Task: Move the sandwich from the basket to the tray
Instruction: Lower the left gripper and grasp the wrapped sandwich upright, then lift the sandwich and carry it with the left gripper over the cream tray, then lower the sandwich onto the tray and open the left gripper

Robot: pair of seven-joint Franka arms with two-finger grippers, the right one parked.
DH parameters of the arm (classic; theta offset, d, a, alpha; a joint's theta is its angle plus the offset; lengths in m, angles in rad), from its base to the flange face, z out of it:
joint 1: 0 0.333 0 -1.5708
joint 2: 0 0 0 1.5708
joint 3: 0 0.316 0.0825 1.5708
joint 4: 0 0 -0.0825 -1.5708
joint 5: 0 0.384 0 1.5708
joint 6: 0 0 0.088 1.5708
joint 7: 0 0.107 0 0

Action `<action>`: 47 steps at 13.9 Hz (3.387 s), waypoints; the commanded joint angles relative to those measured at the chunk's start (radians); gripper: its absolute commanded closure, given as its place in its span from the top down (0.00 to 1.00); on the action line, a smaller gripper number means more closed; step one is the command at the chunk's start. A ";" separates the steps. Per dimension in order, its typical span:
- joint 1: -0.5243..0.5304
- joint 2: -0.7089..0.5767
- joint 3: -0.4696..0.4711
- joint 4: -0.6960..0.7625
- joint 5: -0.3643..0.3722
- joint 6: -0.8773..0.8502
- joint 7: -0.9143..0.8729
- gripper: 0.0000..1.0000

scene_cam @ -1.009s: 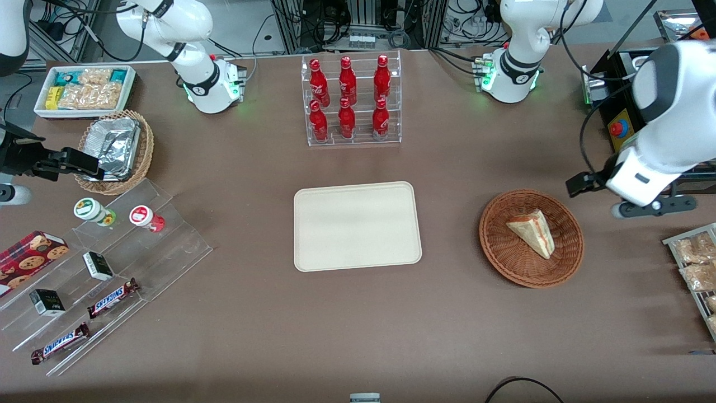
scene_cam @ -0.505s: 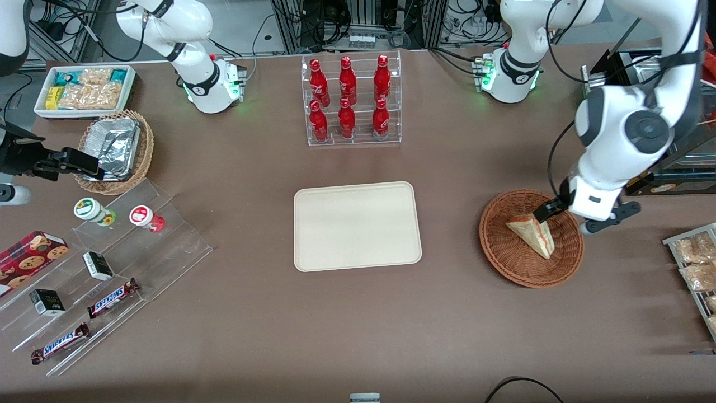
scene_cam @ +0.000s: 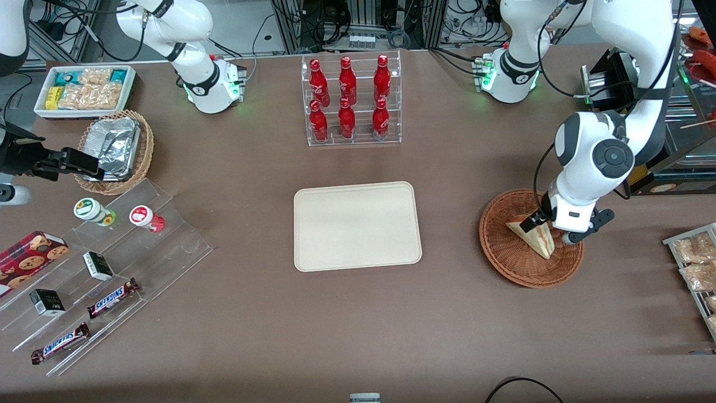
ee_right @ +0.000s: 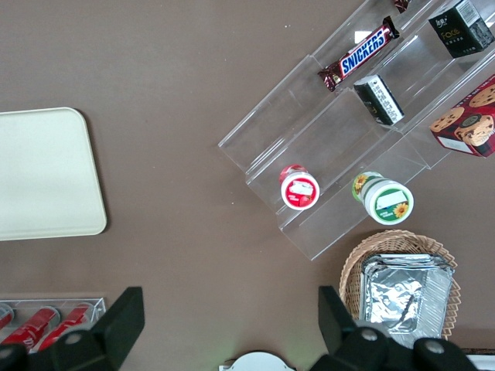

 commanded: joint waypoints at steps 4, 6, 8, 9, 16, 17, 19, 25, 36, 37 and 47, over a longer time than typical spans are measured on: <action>0.002 0.074 0.008 0.001 0.020 0.069 -0.030 0.98; 0.002 0.077 0.008 -0.001 0.020 0.068 -0.030 0.69; 0.002 0.076 0.008 -0.008 0.020 0.062 -0.030 0.30; 0.002 0.073 0.008 -0.005 0.020 0.057 -0.029 0.04; -0.040 -0.025 -0.037 0.256 0.107 -0.396 -0.012 0.00; -0.053 -0.018 -0.053 0.316 0.106 -0.455 -0.015 0.00; -0.105 -0.009 -0.104 0.390 0.095 -0.491 -0.018 0.00; -0.340 0.109 -0.155 0.525 0.032 -0.488 -0.050 0.00; -0.508 0.556 -0.192 0.959 -0.043 -0.449 -0.036 0.00; -0.511 0.585 -0.193 0.978 -0.043 -0.439 -0.036 0.00; -0.567 0.705 -0.190 1.038 -0.029 -0.385 -0.044 0.00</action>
